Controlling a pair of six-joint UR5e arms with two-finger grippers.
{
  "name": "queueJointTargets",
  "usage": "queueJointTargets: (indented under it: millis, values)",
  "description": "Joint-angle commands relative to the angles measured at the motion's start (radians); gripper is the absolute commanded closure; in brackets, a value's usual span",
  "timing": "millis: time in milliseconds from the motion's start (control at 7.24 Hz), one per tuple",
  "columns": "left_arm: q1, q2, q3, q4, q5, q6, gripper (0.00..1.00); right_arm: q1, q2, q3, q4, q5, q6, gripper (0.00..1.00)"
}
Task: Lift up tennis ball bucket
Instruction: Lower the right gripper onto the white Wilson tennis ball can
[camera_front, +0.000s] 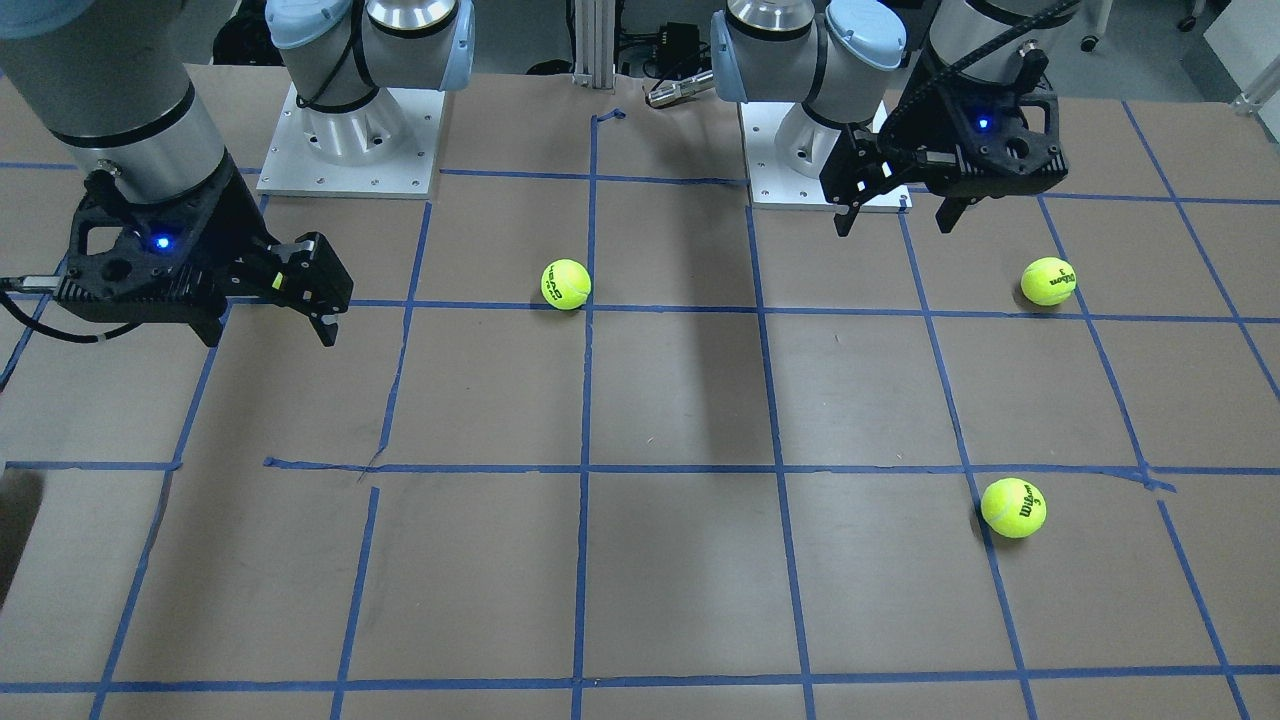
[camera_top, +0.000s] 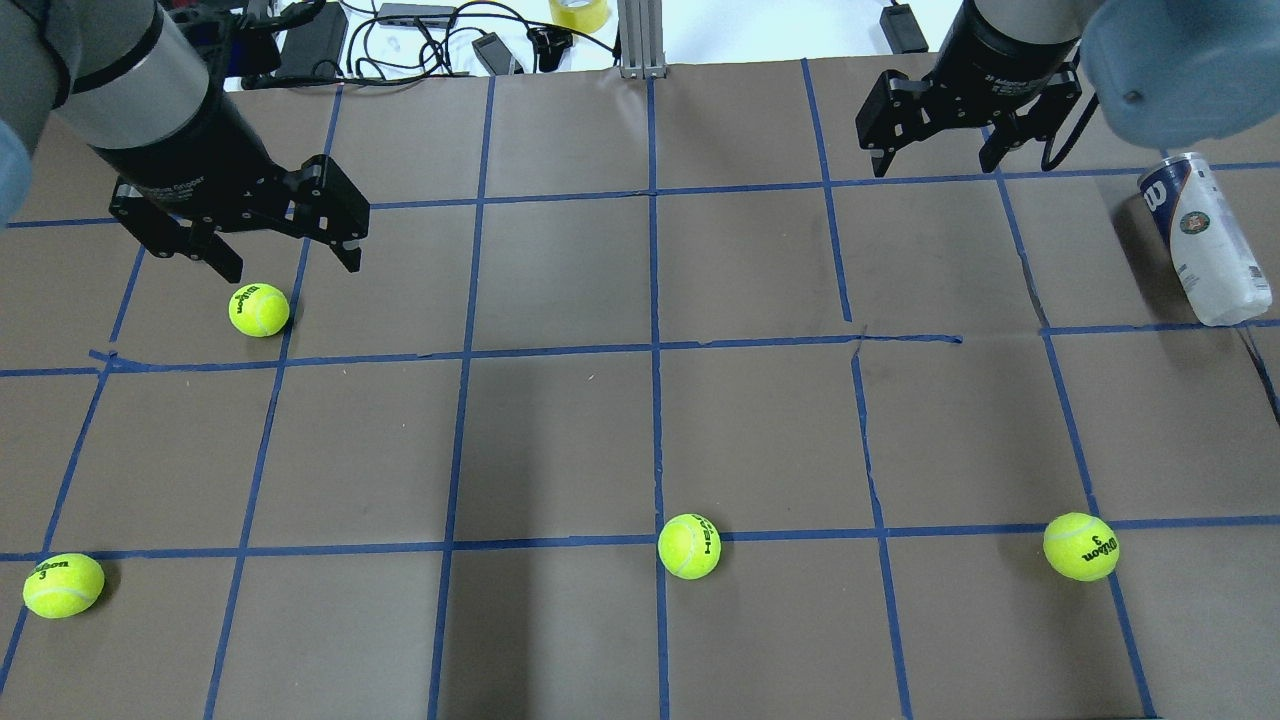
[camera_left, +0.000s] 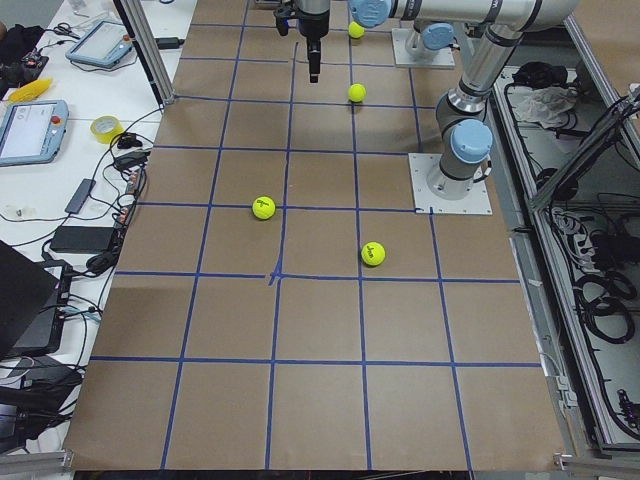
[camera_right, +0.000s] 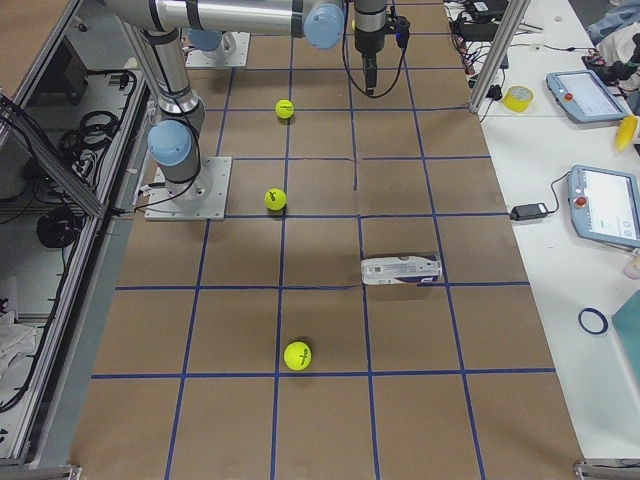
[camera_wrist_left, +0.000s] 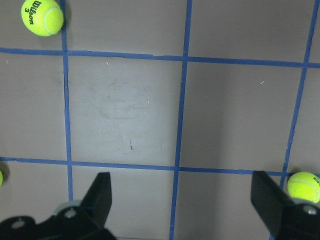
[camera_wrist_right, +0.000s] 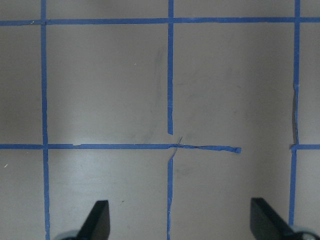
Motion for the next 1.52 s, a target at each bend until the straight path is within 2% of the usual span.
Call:
queueJointTargets:
  millis: [0, 553, 691, 967, 1106, 1244, 1382]
  values:
    - [0.000, -0.009, 0.002, 0.001, -0.003, 0.000, 0.00, 0.000, 0.004, 0.001, -0.008, -0.006, -0.001, 0.00]
    - [0.000, -0.011, 0.002, 0.003, -0.003, 0.008, 0.00, -0.015, 0.015, 0.019, -0.002, -0.013, -0.001, 0.00]
    - [0.000, -0.011, 0.002, 0.003, -0.004, 0.008, 0.00, -0.050, 0.033, -0.011, -0.021, 0.006, 0.011, 0.00]
    - [0.000, -0.009, 0.001, 0.001, -0.003, 0.008, 0.00, -0.182, 0.175, -0.155, -0.020, -0.010, -0.045, 0.00]
    - [0.000, -0.009, 0.001, 0.000, 0.002, 0.008, 0.00, -0.245, 0.222, -0.186, -0.044, -0.068, -0.120, 0.00]
    - [0.000, -0.008, 0.001, 0.001, 0.000, 0.008, 0.00, -0.318, 0.280, -0.214, -0.107, -0.066, -0.187, 0.00]
    - [0.000, -0.006, 0.001, 0.001, 0.002, 0.008, 0.00, -0.360, 0.359, -0.278, -0.121, -0.067, -0.256, 0.00]
